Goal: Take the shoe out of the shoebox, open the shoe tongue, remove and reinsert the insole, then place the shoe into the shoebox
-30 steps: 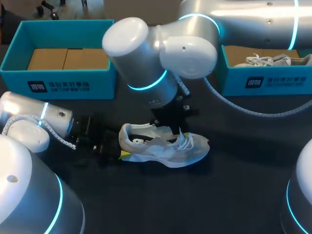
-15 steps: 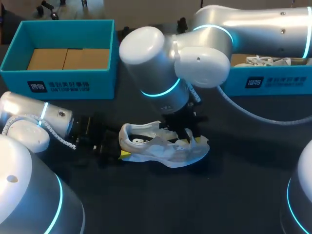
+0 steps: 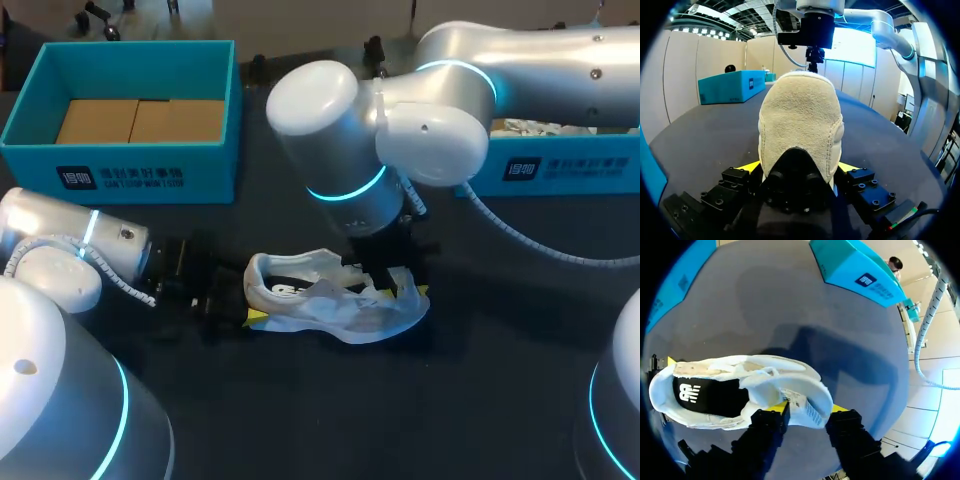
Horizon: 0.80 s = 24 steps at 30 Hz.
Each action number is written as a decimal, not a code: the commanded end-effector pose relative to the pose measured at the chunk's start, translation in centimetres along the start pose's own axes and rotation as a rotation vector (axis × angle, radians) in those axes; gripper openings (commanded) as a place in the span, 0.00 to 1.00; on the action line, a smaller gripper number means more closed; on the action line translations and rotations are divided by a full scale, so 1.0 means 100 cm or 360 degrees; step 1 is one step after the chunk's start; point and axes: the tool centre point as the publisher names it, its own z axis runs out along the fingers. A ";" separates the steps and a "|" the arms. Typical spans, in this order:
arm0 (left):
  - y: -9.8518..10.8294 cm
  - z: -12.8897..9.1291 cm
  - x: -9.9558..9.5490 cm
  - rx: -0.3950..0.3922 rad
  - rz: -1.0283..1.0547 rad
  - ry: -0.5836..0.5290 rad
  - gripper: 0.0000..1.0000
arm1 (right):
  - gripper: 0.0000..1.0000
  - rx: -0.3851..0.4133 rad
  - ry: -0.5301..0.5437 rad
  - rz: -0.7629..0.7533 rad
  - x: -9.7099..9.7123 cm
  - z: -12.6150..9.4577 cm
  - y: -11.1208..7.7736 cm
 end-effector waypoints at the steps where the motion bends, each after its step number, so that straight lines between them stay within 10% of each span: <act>1: 0.001 -0.001 0.000 -0.0004 0.0000 0.0002 0.00 | 0.79 -0.0021 0.0000 0.0483 -0.003 0.000 -0.003; 6: 0.001 -0.001 0.000 -0.0004 0.0000 0.0002 0.00 | 0.98 -0.0043 0.0018 0.0513 -0.004 -0.001 0.003; 24: 0.001 -0.001 0.000 -0.0004 0.0000 0.0002 0.00 | 0.98 -0.0207 0.0028 0.0448 0.000 -0.038 0.029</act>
